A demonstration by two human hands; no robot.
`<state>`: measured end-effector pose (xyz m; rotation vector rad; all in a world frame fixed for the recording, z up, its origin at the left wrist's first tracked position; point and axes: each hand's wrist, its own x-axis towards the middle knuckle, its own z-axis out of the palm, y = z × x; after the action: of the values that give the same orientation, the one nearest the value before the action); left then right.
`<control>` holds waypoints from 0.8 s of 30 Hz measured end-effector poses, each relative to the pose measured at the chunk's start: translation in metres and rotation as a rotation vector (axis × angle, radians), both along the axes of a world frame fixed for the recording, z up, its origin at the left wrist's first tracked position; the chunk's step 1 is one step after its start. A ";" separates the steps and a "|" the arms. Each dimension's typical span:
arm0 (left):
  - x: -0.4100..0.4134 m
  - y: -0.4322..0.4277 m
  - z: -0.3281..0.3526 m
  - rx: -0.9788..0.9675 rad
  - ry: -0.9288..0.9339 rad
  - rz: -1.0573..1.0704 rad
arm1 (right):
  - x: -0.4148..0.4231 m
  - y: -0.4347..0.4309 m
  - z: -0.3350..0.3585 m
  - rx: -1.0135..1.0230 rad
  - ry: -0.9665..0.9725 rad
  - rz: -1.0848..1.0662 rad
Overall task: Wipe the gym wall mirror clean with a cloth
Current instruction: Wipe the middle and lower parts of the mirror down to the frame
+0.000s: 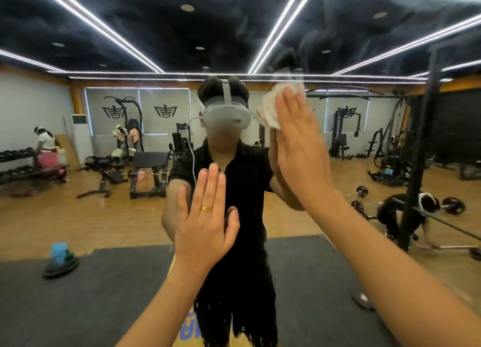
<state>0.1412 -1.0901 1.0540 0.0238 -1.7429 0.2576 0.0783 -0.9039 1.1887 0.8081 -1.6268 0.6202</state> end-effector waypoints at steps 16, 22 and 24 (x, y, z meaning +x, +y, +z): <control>0.000 -0.002 0.000 -0.002 -0.001 -0.002 | 0.007 -0.003 -0.082 -0.010 -0.062 -0.037; 0.000 -0.003 -0.003 -0.006 0.000 -0.001 | -0.007 0.007 0.014 -0.137 -0.084 -0.011; 0.000 -0.002 -0.003 0.000 -0.002 -0.013 | -0.009 0.004 0.006 -0.152 -0.063 -0.026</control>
<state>0.1408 -1.0919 1.0507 0.0119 -1.7445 0.2480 0.0689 -0.9001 1.1950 0.6607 -1.6225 0.7475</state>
